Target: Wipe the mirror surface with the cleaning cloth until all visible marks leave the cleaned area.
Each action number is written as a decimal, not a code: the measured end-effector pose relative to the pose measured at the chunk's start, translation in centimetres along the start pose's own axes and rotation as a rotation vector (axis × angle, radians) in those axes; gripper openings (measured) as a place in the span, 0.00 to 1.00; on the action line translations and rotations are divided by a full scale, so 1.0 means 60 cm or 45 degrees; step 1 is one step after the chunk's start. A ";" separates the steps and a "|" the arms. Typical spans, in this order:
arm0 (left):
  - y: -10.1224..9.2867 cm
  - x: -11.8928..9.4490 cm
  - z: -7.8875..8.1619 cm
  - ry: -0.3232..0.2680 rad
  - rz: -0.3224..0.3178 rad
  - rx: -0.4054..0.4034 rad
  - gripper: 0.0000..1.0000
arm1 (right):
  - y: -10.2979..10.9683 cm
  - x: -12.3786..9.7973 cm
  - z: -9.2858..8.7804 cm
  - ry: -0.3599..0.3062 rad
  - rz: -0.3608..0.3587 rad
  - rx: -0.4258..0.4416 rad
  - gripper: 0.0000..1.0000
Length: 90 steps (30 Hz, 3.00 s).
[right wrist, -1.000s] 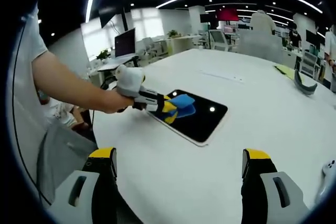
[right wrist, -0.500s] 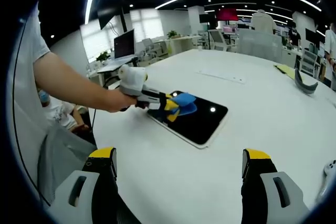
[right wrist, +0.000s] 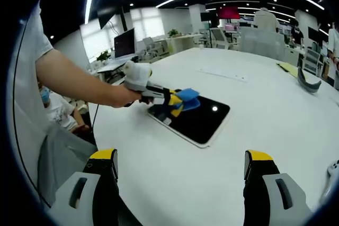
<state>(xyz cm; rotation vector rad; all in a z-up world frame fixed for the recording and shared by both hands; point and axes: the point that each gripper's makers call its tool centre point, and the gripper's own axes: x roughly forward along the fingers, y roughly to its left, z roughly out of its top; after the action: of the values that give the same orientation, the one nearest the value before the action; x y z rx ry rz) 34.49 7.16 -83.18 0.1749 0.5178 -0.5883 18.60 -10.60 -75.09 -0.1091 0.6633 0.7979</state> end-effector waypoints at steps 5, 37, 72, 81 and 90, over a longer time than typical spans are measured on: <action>0.007 0.005 0.002 -0.003 0.003 -0.003 0.07 | -0.002 0.003 0.001 0.002 0.001 0.000 1.00; 0.029 0.023 0.009 -0.029 0.035 -0.016 0.07 | -0.006 0.019 0.001 0.015 0.006 0.014 1.00; 0.058 0.025 0.010 -0.029 0.079 -0.044 0.07 | -0.017 0.013 0.002 0.020 -0.015 0.017 1.00; 0.074 0.006 0.000 -0.027 0.130 -0.061 0.07 | -0.011 0.002 -0.005 0.024 -0.022 0.019 1.00; 0.074 -0.012 -0.011 -0.026 0.154 -0.089 0.07 | -0.001 -0.005 0.000 0.015 -0.022 0.004 1.00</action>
<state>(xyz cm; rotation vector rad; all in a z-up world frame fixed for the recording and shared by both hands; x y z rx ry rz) 36.26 11.36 -83.34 0.1328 0.5034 -0.4531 18.47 -10.86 -74.92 -0.1170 0.6741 0.7804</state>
